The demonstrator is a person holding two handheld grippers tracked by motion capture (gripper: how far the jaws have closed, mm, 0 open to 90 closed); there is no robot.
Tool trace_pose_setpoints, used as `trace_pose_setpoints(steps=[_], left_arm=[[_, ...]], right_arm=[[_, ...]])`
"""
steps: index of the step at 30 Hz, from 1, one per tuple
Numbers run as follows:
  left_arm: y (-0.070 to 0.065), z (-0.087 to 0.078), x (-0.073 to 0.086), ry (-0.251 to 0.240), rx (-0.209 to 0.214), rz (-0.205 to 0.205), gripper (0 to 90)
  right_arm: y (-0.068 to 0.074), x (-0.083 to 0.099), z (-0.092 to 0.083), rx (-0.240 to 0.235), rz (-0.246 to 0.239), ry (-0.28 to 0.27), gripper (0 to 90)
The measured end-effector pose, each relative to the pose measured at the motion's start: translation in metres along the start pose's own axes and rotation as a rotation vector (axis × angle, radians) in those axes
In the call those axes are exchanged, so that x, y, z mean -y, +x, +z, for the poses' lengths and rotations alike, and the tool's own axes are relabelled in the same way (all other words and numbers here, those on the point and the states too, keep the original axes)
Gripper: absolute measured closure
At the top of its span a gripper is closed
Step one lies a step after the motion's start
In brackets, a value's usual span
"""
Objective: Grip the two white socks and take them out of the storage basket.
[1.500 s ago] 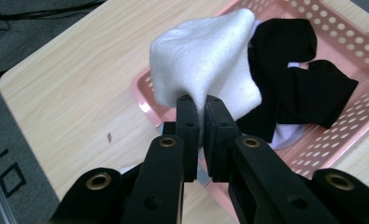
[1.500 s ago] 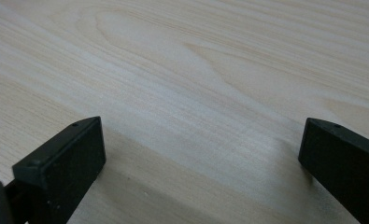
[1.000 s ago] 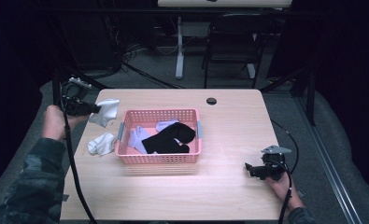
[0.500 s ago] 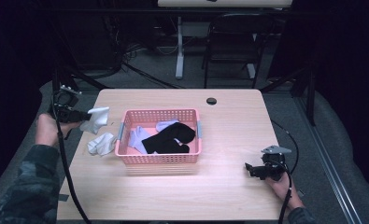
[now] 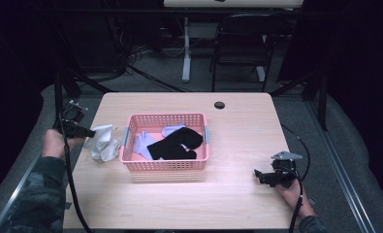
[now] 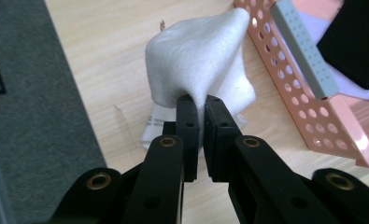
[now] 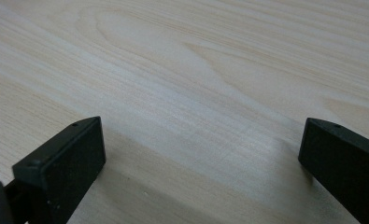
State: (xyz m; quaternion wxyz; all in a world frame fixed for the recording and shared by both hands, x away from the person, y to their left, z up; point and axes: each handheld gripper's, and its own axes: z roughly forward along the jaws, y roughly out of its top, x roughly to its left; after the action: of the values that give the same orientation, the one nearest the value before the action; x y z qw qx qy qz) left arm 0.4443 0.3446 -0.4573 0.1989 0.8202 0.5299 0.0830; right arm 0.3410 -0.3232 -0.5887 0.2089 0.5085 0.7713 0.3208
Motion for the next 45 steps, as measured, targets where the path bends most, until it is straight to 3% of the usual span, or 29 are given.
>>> trace_pose_setpoints(steps=[10, 32, 35, 39, 45], left_arm=[[0.005, 0.036, 0.009, 0.056, 0.021, -0.039, 85.3], [0.009, 0.083, 0.009, 0.108, 0.01, -0.091, 81.4], [0.009, 0.084, 0.008, 0.108, 0.0, -0.101, 73.8], [0.009, 0.08, 0.009, 0.094, -0.014, -0.108, 52.7], [0.01, 0.058, 0.011, 0.042, -0.041, -0.112, 27.6]], right_arm=[[0.0, 0.0, 0.0, -0.001, -0.001, -0.002, 0.0], [0.0, 0.0, 0.0, 0.0, 0.0, -0.003, 0.0], [0.0, 0.0, 0.0, -0.001, -0.002, -0.002, 0.0], [0.0, 0.0, 0.0, 0.001, 0.0, -0.004, 0.0], [0.0, 0.0, 0.0, 0.0, -0.001, -0.001, 0.0]])
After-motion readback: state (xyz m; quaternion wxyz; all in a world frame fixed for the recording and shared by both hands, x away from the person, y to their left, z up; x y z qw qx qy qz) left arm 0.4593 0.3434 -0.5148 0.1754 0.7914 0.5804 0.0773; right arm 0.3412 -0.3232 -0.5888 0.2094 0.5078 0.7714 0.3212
